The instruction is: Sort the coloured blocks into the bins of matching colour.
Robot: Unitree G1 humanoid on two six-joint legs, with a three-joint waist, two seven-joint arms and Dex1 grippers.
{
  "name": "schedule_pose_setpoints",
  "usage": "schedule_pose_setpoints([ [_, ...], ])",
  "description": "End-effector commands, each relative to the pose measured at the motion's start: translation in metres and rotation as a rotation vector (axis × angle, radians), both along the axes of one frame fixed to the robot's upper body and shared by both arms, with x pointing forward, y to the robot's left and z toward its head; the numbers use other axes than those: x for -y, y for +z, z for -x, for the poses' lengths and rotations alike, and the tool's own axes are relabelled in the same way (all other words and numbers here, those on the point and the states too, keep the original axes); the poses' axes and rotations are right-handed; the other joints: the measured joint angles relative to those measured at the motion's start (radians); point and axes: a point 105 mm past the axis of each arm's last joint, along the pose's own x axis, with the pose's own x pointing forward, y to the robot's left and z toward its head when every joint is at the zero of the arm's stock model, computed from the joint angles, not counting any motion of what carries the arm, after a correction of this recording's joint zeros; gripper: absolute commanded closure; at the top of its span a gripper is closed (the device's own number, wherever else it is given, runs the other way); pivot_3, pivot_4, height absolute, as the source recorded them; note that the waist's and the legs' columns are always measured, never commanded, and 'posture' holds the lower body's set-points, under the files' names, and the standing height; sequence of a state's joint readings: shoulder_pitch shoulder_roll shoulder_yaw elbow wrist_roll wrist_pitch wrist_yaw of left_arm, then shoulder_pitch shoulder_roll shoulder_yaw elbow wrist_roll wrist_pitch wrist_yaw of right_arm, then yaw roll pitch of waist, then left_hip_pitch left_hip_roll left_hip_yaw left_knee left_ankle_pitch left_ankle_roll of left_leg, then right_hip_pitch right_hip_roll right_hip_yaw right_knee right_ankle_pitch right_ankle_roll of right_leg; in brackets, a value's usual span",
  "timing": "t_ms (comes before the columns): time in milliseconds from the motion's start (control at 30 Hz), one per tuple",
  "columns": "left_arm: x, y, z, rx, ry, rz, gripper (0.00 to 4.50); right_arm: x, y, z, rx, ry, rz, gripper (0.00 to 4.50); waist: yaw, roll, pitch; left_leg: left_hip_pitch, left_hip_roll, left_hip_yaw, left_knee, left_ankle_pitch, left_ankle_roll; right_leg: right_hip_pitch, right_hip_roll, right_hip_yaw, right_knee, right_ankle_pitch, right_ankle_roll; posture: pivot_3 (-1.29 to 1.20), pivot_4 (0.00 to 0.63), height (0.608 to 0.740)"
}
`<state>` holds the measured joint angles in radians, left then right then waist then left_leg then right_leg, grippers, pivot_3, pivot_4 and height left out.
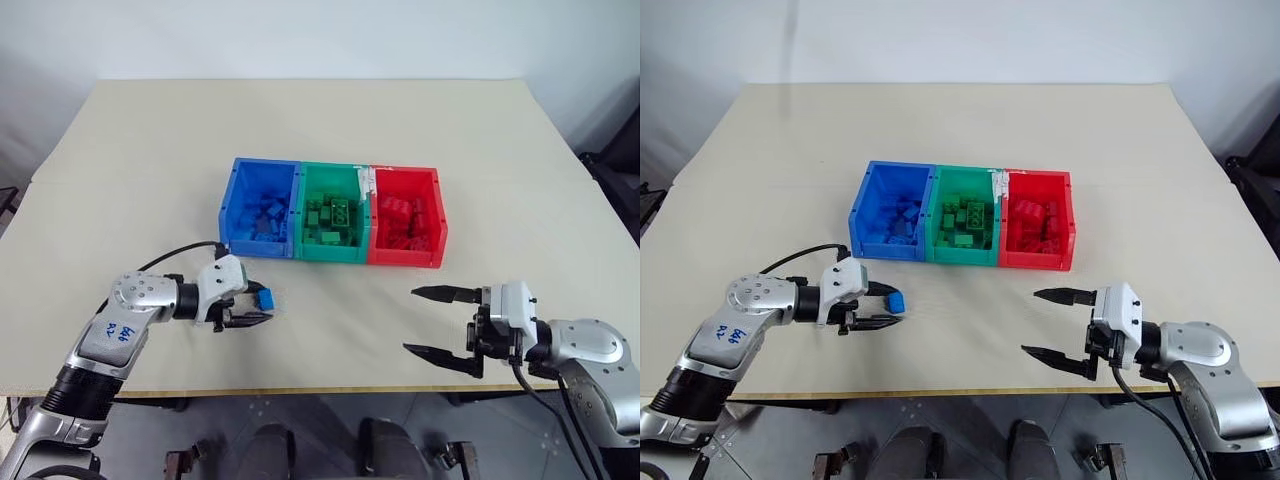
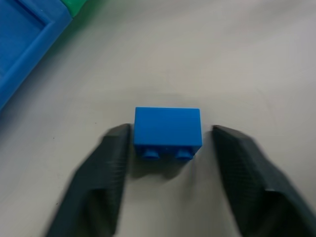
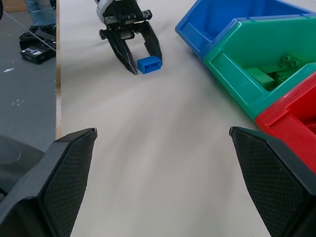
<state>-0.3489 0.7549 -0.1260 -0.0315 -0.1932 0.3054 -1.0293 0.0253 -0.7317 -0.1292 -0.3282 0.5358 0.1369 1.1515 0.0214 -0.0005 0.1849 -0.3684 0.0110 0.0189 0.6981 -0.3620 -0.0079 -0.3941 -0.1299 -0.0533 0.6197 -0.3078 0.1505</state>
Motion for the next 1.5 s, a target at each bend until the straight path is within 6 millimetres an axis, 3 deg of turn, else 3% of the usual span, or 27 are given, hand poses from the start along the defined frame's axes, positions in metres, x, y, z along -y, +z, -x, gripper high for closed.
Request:
schedule_pose_setpoints([
  [33, 0.002, 0.001, 0.003, -0.006, -0.024, 0.039, 3.05, 0.000, 0.010, 0.003, 0.042, -0.006, -0.005, 0.00, 0.000, 0.000, 0.000, 0.000, 0.000, 0.000, 0.000, 0.000, 0.000, 0.000, 0.000, 0.000, 0.000, 0.000, 0.000, 0.00, 0.150, 0.740],
  [67, 0.003, 0.003, 0.004, -0.007, -0.034, 0.059, 3.05, 0.000, 0.010, 0.004, 0.043, -0.007, -0.004, 0.00, 0.000, 0.000, 0.000, 0.000, 0.000, 0.000, 0.000, 0.000, 0.000, 0.000, 0.000, 0.000, 0.000, 0.000, 0.000, 0.00, 0.150, 0.740],
  [167, 0.001, 0.045, 0.002, 0.132, -0.035, 0.260, 3.05, 0.002, 0.013, 0.002, 0.049, -0.032, -0.023, 0.00, 0.000, 0.000, 0.000, 0.000, 0.000, 0.000, 0.000, 0.000, 0.000, 0.000, 0.000, 0.000, 0.000, 0.000, 0.000, 0.00, 0.150, 0.740],
  [267, -0.012, 0.082, -0.014, 0.257, 0.063, 0.353, 3.05, 0.002, 0.015, 0.000, 0.055, -0.065, -0.070, 0.00, 0.001, 0.000, 0.000, -0.001, 0.001, -0.001, 0.001, 0.000, 0.000, 0.000, 0.000, -0.001, 0.000, 0.000, 0.000, 0.00, 0.150, 0.740],
  [467, -0.018, 0.113, -0.061, 0.293, 0.310, 0.442, 3.05, 0.000, 0.029, -0.018, 0.160, -0.226, -0.222, 0.00, 0.002, 0.000, 0.000, 0.000, -0.001, -0.002, 0.001, 0.001, -0.001, 0.001, 0.000, -0.001, 0.001, 0.000, 0.000, 0.00, 0.150, 0.740],
  [633, -0.016, 0.122, -0.079, 0.290, 0.358, 0.470, 3.05, -0.003, 0.030, -0.021, 0.201, -0.273, -0.246, 0.00, -0.001, 0.000, 0.000, -0.001, -0.001, -0.002, 0.001, 0.001, -0.001, 0.000, 0.000, -0.002, 0.000, 0.000, 0.000, 0.00, 0.150, 0.740],
  [833, -0.015, 0.123, -0.084, 0.302, 0.342, 0.494, 1.04, -0.010, 0.031, -0.022, 0.217, -0.266, -0.255, 0.00, -0.002, 0.000, 0.000, -0.001, 0.000, -0.001, 0.001, 0.001, -0.001, 0.000, 0.000, -0.002, 0.000, 0.000, 0.000, 0.00, 0.150, 0.740],
  [933, -0.018, 0.121, -0.068, 0.301, 0.294, 0.492, 0.09, -0.012, 0.032, -0.022, 0.221, -0.238, -0.240, 0.00, -0.003, 0.000, 0.000, -0.001, 0.000, -0.001, 0.001, 0.001, -0.001, 0.000, 0.000, -0.002, 0.000, 0.000, 0.000, 0.00, 0.150, 0.740],
  [967, -0.020, 0.121, -0.062, 0.297, 0.283, 0.491, 0.04, -0.012, 0.032, -0.022, 0.220, -0.231, -0.237, 0.00, -0.010, 0.000, 0.000, -0.001, 0.000, -0.001, 0.000, 0.001, -0.001, 0.000, 0.000, -0.002, 0.000, 0.000, 0.000, 0.00, 0.150, 0.740],
  [1067, -0.035, 0.116, -0.041, 0.337, 0.268, 0.446, 0.04, -0.011, 0.030, -0.023, 0.204, -0.187, -0.206, 0.00, -0.024, 0.000, 0.000, -0.001, 0.001, -0.001, 0.000, 0.001, -0.001, 0.000, 0.001, -0.001, 0.000, 0.000, 0.000, 0.00, 0.150, 0.740],
  [1300, -0.101, 0.078, 0.031, 0.357, 0.366, 0.293, 0.04, 0.011, 0.017, -0.036, 0.119, -0.054, -0.043, 0.00, -0.031, 0.000, 0.000, 0.000, 0.002, 0.000, -0.001, 0.001, -0.001, 0.000, 0.000, -0.001, -0.002, 0.000, 0.000, 0.00, 0.150, 0.740],
  [1500, -0.113, 0.052, 0.058, 0.307, 0.439, 0.256, 0.04, 0.017, 0.007, -0.044, 0.101, -0.013, -0.007, 0.00, -0.006, 0.000, 0.000, 0.000, 0.001, -0.003, 0.000, 0.000, 0.000, 0.001, -0.002, -0.001, -0.001, 0.000, 0.000, 0.00, 0.150, 0.740],
])
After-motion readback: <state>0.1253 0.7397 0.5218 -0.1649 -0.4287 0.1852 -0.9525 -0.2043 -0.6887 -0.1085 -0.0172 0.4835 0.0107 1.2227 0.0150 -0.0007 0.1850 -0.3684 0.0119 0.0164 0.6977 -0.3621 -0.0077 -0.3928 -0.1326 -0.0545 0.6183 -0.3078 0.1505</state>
